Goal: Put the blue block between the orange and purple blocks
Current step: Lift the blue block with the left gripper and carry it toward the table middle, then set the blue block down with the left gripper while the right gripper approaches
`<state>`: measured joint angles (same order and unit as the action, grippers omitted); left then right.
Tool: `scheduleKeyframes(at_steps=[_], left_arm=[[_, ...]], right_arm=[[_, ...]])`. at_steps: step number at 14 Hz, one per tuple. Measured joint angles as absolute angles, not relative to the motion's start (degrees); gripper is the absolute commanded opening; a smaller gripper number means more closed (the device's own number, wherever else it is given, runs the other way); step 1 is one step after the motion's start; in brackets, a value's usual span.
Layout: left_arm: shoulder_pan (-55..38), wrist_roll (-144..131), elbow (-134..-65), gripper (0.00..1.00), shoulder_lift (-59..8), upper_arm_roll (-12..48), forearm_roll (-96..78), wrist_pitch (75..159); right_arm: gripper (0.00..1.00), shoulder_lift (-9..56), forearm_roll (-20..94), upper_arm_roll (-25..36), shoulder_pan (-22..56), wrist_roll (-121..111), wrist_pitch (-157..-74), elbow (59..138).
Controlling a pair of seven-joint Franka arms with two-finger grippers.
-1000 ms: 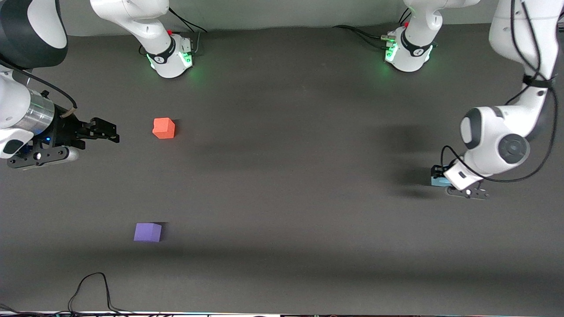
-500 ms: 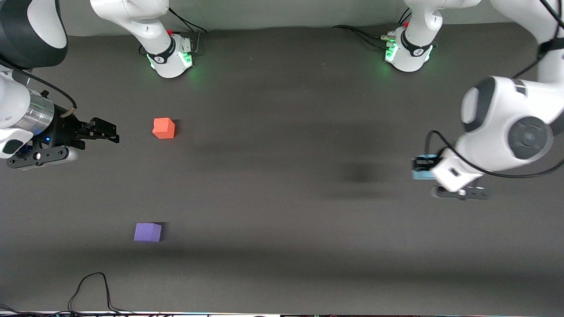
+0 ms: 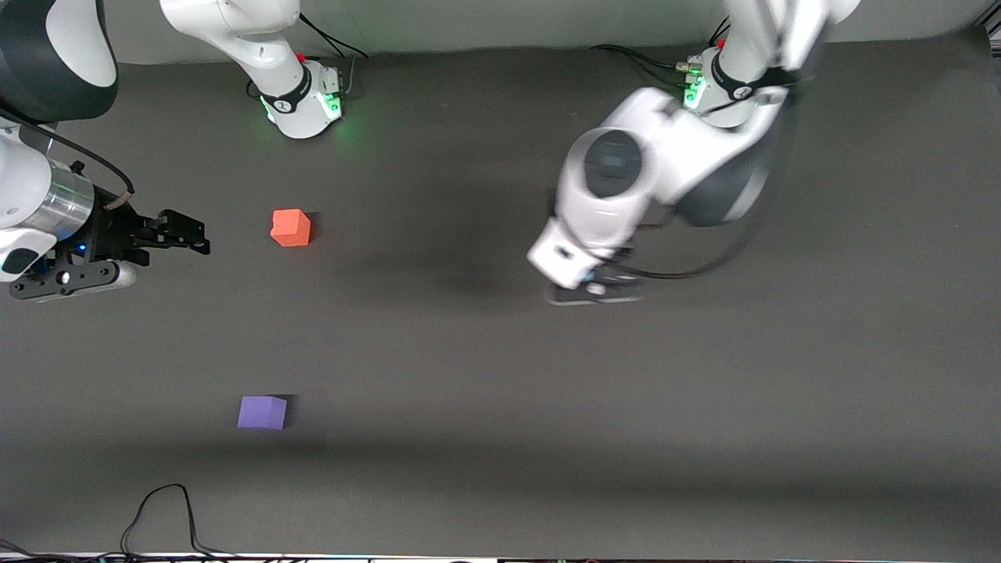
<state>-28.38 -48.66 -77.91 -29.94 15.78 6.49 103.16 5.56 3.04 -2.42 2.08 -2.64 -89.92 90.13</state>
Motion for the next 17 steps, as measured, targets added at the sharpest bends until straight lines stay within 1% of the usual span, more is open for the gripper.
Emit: scheduleKeyframes(at_steps=[2,3,7,9,10,13,14,15,16,17], left_arm=[[-35.37,-55.38,-72.24,0.54,-37.44,15.70,10.33,104.61],[-38.02,-57.43,-70.52,0.54,-40.78,15.57,11.55,107.14],[-43.29,-60.97,-68.30,0.54,-50.30,15.30,13.71,116.93],[-43.82,-61.38,-68.17,0.55,-53.06,15.29,13.87,120.24],[-43.90,-61.38,-68.07,0.59,-53.97,15.29,13.89,120.65],[-44.05,-61.38,-67.68,0.59,-55.18,15.29,13.92,120.80],[-44.07,-61.38,-67.66,0.61,-55.33,15.29,13.94,120.80],[-44.08,-61.38,-67.64,0.75,-55.54,15.29,13.95,120.81],[-44.09,-61.38,-67.64,1.00,-55.70,15.29,13.98,120.87],[-44.10,-61.38,-67.64,1.00,-55.77,15.29,14.16,120.89]], right_arm=[[1.00,5.76,3.04,-2.40,2.10,-2.66,-90.18,90.40],[1.00,5.92,3.04,-2.41,2.12,-2.67,-90.65,90.70],[1.00,7.08,3.04,-2.48,2.28,-2.69,-94.84,93.47],[1.00,7.43,3.04,-2.52,2.35,-2.69,-96.36,95.06],[1.00,7.56,3.04,-2.58,2.36,-2.70,-96.65,95.33],[1.00,7.63,3.04,-2.76,2.45,-2.71,-96.66,95.33],[1.00,7.65,3.04,-2.76,2.46,-2.71,-96.66,95.33],[1.00,7.72,3.06,-2.78,2.46,-2.71,-96.66,95.34],[1.00,7.79,3.21,-2.83,2.50,-2.71,-96.66,95.34],[1.00,7.84,3.42,-2.88,2.76,-2.71,-96.66,95.34]])
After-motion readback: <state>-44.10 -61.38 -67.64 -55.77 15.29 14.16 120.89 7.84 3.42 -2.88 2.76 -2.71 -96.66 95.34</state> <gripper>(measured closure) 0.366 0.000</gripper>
